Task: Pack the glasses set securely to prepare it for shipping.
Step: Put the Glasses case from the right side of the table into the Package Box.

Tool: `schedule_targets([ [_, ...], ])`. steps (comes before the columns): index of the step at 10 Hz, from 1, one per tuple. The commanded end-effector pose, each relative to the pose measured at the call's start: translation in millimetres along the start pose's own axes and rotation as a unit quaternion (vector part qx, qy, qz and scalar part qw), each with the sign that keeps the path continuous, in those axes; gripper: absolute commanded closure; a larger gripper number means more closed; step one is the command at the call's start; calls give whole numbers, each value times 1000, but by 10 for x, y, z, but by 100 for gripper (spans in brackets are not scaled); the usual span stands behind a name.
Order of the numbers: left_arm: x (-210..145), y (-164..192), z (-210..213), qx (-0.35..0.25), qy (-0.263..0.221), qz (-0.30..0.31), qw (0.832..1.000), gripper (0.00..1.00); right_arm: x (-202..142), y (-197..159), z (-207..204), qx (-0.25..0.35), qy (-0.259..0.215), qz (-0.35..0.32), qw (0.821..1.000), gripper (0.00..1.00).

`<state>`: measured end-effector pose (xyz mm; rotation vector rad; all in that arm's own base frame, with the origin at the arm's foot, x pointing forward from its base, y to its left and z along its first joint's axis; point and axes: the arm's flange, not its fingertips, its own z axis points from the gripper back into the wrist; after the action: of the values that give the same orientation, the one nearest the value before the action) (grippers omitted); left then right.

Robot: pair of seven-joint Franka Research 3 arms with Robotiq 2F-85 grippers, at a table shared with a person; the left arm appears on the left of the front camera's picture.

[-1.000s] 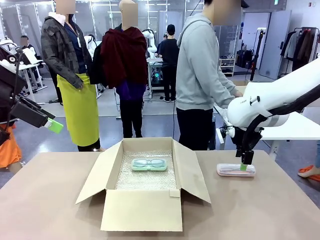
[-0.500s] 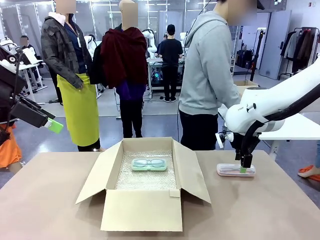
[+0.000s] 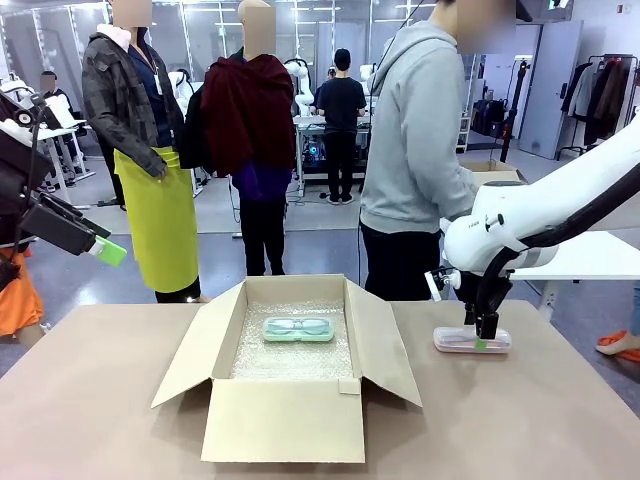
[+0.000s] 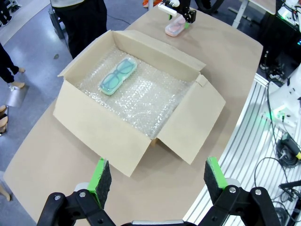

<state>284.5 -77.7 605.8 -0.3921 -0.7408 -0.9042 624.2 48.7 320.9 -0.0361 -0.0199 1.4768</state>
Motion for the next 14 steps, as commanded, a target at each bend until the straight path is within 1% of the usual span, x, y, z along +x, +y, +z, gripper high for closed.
schedule_targets([
  [1,-4,-3,14,-2,-3,-2,1000,0,32,-43,-4,6,0,-2,1000,5],
  [2,-4,-3,14,-2,-3,-2,1000,0,39,-30,-5,8,-2,1,1000,5],
  [3,-4,-3,14,-2,-3,-2,1000,0,45,-24,-35,12,-1,2,1000,9],
  [4,-4,-3,14,-2,-3,-2,1000,0,45,-26,-60,15,-5,3,1000,16],
  [9,-4,-3,14,-2,-3,-2,1000,0,37,18,-4,10,-9,4,1000,66],
  [10,-4,-3,14,-2,-3,-2,1000,0,41,38,40,7,-1,-2,1000,75],
  [12,-4,-3,14,-2,-3,-2,1000,0,77,118,341,-1,-8,-2,1000,76],
  [14,-4,-3,14,-2,-3,-2,1000,0,173,301,799,-15,-18,2,1000,76],
])
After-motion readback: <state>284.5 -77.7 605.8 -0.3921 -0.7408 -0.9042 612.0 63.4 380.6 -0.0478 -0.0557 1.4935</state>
